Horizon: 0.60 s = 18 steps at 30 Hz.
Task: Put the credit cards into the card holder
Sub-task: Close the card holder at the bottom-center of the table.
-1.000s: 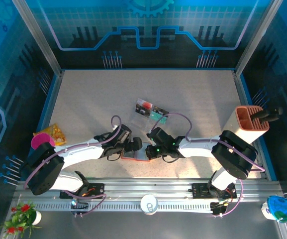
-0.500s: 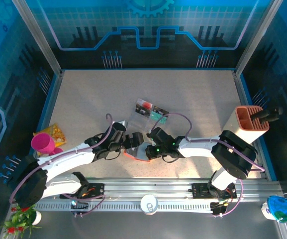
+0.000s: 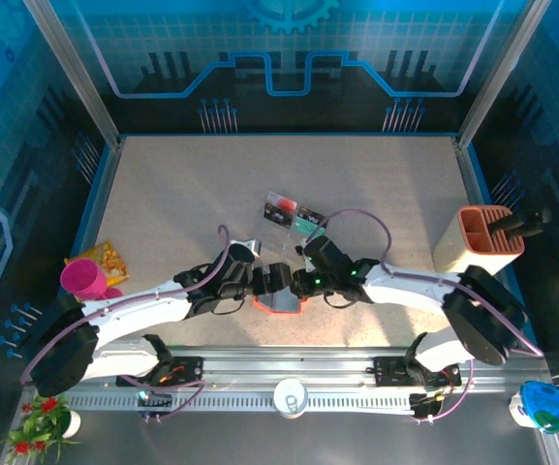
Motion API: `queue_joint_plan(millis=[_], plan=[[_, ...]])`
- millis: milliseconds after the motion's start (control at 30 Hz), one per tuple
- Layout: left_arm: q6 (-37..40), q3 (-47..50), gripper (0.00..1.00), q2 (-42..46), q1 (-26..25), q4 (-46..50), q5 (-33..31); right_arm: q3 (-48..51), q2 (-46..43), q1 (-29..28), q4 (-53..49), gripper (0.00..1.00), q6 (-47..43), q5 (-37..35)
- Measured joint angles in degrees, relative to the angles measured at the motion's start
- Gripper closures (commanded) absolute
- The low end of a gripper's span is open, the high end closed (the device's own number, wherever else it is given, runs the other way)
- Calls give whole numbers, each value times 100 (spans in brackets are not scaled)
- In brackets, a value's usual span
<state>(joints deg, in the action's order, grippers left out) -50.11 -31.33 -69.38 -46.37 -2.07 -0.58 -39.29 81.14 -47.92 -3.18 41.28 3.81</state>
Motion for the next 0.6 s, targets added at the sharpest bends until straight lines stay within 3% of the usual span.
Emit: queue_joint_plan(millis=[67, 167, 300, 467, 600], plan=[[-17, 0, 1, 0, -22, 2, -2, 28, -280, 37, -61, 78, -37, -81], [-59, 0, 1, 0, -50, 0, -2, 168, -535, 63, -168, 61, -66, -254], [-85, 0, 1, -7, -98, -2, -20, 411, -527, 74, -321, 54, -72, -376], [-96, -2, 1, -52, -157, 0, -28, 487, -238, 74, -321, 59, -59, -387], [-98, -2, 1, -66, -192, 0, -68, 487, -94, 116, -251, 81, -74, -376]])
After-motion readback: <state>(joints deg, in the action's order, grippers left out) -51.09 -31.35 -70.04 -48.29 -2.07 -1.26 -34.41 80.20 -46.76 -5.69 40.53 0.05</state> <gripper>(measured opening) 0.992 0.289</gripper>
